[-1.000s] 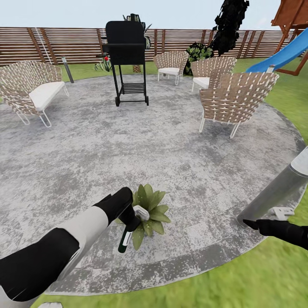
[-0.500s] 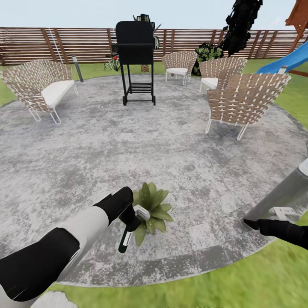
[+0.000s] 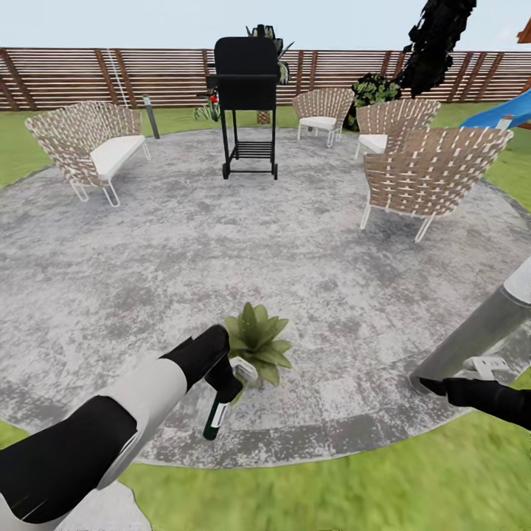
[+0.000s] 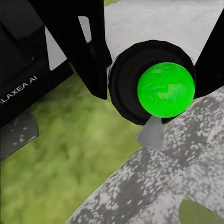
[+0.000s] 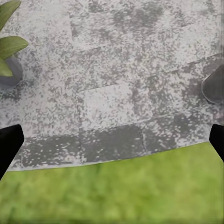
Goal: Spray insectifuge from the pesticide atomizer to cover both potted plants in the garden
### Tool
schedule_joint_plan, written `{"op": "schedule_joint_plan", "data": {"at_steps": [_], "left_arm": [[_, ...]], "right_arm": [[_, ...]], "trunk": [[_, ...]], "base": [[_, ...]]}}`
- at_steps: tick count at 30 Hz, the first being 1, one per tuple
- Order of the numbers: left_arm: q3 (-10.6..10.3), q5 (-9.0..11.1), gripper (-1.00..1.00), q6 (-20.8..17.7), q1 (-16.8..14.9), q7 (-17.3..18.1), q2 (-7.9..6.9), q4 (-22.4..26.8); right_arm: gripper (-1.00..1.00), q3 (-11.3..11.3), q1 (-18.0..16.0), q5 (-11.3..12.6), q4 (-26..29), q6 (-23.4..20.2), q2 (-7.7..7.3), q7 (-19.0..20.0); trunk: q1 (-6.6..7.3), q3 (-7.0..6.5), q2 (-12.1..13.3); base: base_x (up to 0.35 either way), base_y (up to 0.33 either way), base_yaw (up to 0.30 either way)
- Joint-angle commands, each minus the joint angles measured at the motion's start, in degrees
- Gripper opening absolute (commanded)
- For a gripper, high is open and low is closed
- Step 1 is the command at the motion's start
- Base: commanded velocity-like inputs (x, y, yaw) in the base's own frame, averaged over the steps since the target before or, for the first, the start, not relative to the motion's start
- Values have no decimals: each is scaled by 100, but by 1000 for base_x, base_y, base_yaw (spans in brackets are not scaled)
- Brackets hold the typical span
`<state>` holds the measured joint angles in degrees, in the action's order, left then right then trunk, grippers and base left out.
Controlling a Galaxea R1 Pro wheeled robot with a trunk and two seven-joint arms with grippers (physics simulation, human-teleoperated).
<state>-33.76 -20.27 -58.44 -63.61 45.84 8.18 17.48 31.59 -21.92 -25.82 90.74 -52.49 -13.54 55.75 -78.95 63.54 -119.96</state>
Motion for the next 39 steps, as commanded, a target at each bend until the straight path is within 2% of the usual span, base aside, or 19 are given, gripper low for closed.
{"op": "schedule_joint_plan", "data": {"at_steps": [1,7,12,18,27,39], "left_arm": [[-7,-62,-100,-11,10,57,-2,4],[-3,-64,-100,-10,14,51,-5,6],[8,-63,-100,-10,-108,53,6,43],[10,-63,-100,-10,-286,51,182,59],[10,-64,-100,-10,-335,51,182,63],[10,-64,-100,-10,-461,48,182,63]], "right_arm": [[100,7,-5,-55,5,-20,-3,59],[100,6,-5,-55,5,-16,0,59],[100,5,-5,-55,6,-16,-3,59],[100,13,-5,-55,5,-16,-8,59],[100,14,-5,-55,5,-16,-9,59],[100,14,-5,-55,5,-16,-9,59]], "trunk": [[1,4,-2],[1,4,-2],[1,4,-2],[1,4,-2],[1,4,-2],[1,4,-2]], "base": [[-17,-17,98],[-5,-5,199],[-1,-1,147],[0,-3,21],[0,-191,1],[0,-19,0]]}}
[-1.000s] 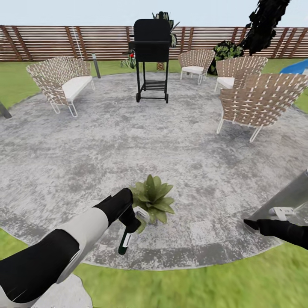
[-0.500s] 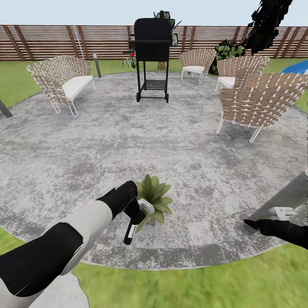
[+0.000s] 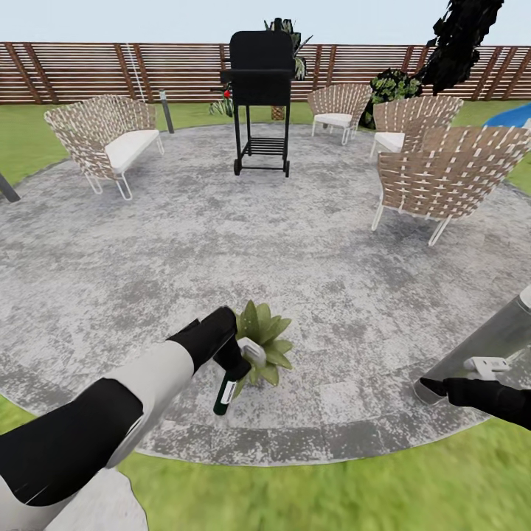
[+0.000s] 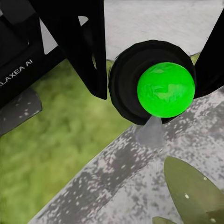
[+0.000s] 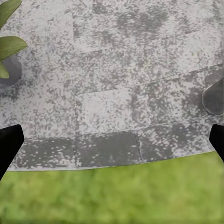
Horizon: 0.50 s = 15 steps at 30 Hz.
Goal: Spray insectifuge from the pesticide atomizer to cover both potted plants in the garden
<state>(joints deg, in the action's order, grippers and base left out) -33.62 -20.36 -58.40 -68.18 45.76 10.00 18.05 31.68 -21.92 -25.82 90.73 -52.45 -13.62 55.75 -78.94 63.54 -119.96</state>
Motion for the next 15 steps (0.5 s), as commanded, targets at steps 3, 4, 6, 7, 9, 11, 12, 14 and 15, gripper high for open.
{"op": "schedule_joint_plan", "data": {"at_steps": [3,4,6,7,9,11,12,14,15], "left_arm": [[-5,-57,-100,-13,-45,56,0,6],[-5,-56,-100,-13,-58,56,0,6],[-5,-56,-100,-13,-73,56,0,6],[-5,-56,-100,-13,-77,56,0,6],[-5,-56,-100,-13,-88,59,0,6],[-5,-56,-100,-13,-99,60,0,6],[-5,-56,-100,-13,-101,61,0,6],[-5,-54,-100,-13,-122,63,0,6],[-5,-52,-100,-13,-129,64,0,6]], "right_arm": [[100,5,-5,-55,6,-20,0,59],[100,5,-5,-55,6,-20,0,59],[100,5,-5,-55,6,-20,0,59],[100,5,-5,-55,6,-20,0,59],[100,5,-5,-55,6,-20,-3,59],[100,5,-5,-55,6,-20,-2,59],[100,5,-5,-55,6,-20,-4,59],[100,5,-5,-55,6,-20,-3,59],[100,5,-5,-55,6,-20,-5,59]], "trunk": [[1,5,-2],[1,5,-2],[1,5,-2],[1,5,-2],[1,5,-2],[1,5,-2],[1,5,-2],[1,5,-2],[1,5,-2]], "base": [[0,0,0],[0,0,0],[0,0,0],[0,0,0],[0,0,0],[0,0,0],[0,0,0],[0,-9,0],[0,-72,0]]}}
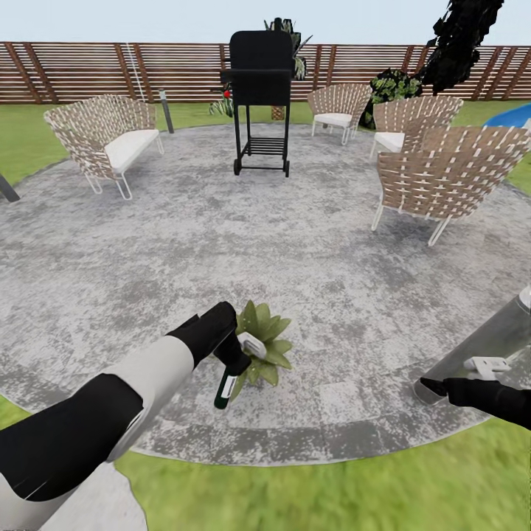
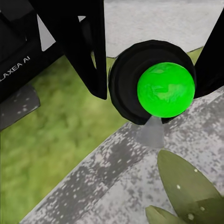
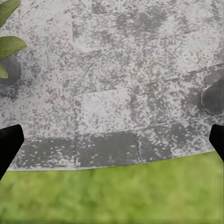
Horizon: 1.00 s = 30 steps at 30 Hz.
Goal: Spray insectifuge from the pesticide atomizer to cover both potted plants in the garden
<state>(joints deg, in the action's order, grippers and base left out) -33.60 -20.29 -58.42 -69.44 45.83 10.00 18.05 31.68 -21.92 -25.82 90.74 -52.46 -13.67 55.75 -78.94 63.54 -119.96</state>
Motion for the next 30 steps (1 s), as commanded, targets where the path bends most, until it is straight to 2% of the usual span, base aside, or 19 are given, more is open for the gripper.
{"op": "schedule_joint_plan", "data": {"at_steps": [1,9,30], "left_arm": [[-6,-57,-100,-12,-8,57,0,6],[-6,-52,-100,-12,-9,57,0,6],[-14,-63,-100,-12,3,54,0,6]], "right_arm": [[100,5,-5,-55,5,-19,0,59],[100,9,-5,-55,5,-19,-3,59],[100,14,-5,-55,5,-19,-12,59]], "trunk": [[1,5,-2],[1,5,-2],[1,5,-2]], "base": [[24,-134,0],[117,-203,0],[56,-39,0]]}}
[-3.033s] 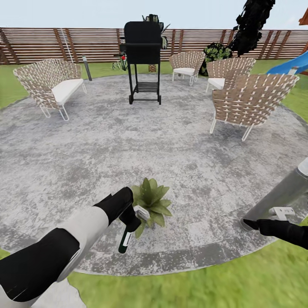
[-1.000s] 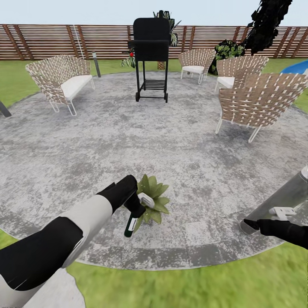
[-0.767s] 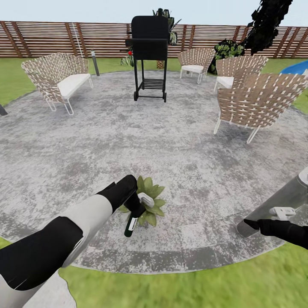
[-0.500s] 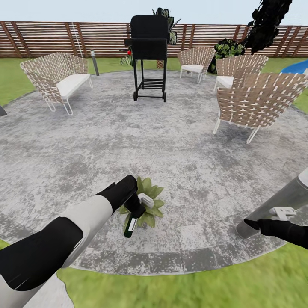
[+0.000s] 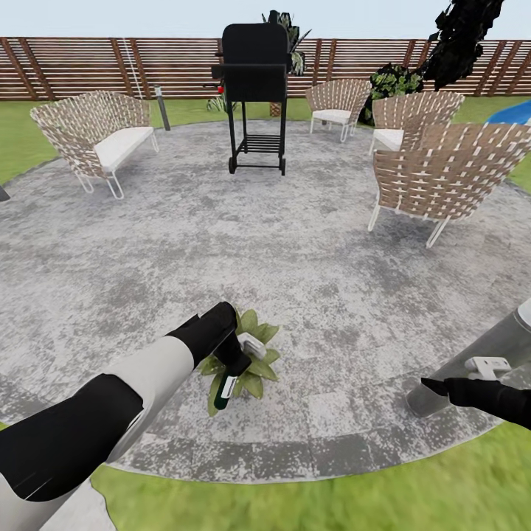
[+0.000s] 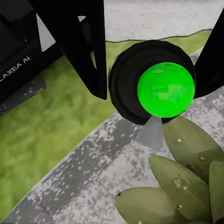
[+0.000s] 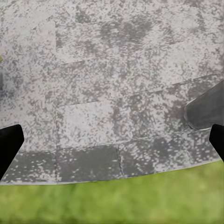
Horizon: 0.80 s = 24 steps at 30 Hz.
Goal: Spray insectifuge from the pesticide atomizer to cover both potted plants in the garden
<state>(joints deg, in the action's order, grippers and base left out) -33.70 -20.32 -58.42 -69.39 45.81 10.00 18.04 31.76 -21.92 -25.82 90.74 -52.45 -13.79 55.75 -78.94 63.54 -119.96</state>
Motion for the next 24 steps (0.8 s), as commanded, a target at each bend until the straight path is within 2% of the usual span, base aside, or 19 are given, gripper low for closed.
{"op": "schedule_joint_plan", "data": {"at_steps": [1,8,12,17,24], "left_arm": [[-5,-58,-100,-11,-2,54,0,6],[-22,-36,-100,-11,39,65,0,-44],[-26,-63,-100,-4,232,68,0,-54],[-23,-74,-100,4,293,52,-8,-49],[-16,-76,-100,14,302,43,-15,-13]], "right_arm": [[100,5,-5,-55,6,-20,0,59],[100,4,-5,-55,6,-20,0,59],[100,1,-5,-55,6,-20,2,59],[100,-1,-5,-55,6,-20,4,59],[100,2,-5,-55,6,-20,8,59]], "trunk": [[1,4,-2],[1,4,-2],[1,4,-2],[1,4,-2],[1,4,-2]], "base": [[1,-1,0],[0,0,0],[-33,0,0],[-246,10,0],[-250,196,0]]}}
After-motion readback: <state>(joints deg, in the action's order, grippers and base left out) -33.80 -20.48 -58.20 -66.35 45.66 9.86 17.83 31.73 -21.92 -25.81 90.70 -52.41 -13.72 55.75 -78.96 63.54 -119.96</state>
